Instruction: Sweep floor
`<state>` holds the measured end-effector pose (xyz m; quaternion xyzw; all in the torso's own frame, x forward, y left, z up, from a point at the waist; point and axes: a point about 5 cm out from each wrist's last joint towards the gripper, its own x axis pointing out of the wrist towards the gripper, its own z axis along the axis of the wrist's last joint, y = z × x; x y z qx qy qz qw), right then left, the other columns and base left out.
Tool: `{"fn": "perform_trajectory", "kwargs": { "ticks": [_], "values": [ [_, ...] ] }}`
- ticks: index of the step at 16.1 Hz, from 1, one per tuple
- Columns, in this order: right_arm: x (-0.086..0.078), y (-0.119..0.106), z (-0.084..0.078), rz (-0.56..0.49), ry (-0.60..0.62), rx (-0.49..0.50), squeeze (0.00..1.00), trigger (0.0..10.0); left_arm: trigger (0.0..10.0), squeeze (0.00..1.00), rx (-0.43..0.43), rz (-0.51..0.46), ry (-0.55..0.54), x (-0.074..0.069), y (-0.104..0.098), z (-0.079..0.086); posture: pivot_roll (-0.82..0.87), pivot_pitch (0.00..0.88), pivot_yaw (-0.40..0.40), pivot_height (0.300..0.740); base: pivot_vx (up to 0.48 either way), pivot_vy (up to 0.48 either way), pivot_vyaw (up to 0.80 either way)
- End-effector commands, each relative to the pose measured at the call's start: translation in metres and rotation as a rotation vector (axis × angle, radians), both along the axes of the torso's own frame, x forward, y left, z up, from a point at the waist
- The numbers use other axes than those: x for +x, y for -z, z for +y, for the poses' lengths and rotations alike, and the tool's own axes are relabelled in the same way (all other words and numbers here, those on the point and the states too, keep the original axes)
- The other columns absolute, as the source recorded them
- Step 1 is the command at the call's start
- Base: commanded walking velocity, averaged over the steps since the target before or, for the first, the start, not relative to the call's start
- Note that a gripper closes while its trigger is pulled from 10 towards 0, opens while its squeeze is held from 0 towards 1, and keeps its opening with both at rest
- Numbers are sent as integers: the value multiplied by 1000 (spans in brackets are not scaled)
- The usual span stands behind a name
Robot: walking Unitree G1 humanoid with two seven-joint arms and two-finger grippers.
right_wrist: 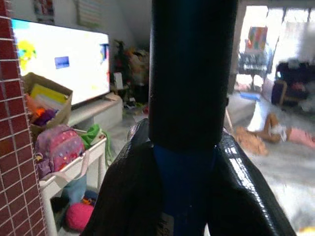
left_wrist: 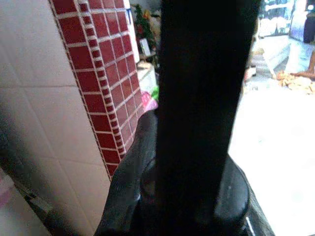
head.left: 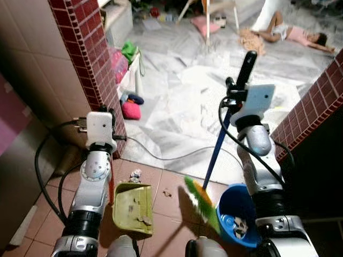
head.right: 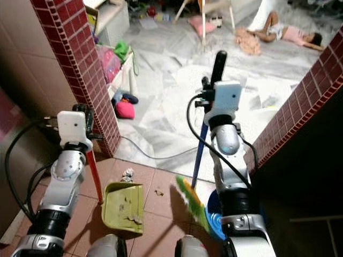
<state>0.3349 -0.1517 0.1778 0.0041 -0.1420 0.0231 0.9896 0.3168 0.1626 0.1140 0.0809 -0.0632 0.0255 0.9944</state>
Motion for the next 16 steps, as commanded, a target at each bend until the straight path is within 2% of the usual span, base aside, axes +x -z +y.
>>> {"fn": "perform_trajectory", "kwargs": {
  "ticks": [1,4,7,9,11,13,15,16],
  "values": [
    [-2,-7,-4,-18,9,62,0,10000,10000,0,13,-75,10,7,-15,-5,-125,177,-24,740,0,0,0],
    [-16,1,-11,30,-11,150,0,10000,10000,0,3,-82,-1,19,-14,-18,-162,221,-45,740,0,0,0],
    [-17,-2,0,18,-62,133,0,10000,10000,0,-19,-90,-38,23,-13,-23,-173,240,-60,740,0,0,0],
    [-14,-9,5,-9,-77,57,0,10000,10000,0,-5,-109,-64,24,-13,-23,-156,246,-69,740,0,0,0],
    [1,-24,8,-75,-99,-52,0,10000,10000,0,28,-131,-91,30,-19,-19,-140,243,-73,740,0,0,0],
    [12,-33,1,-97,-58,-120,0,10000,10000,0,39,-141,-112,37,-24,-16,-110,237,-70,740,0,0,0],
    [25,-36,0,-99,-25,-103,0,10000,10000,0,37,-142,-110,40,-26,-17,-90,232,-63,740,0,0,0],
    [32,-32,7,-92,-38,-96,0,10000,10000,0,33,-136,-111,42,-26,-17,-81,232,-56,740,0,0,0]
  ]
}}
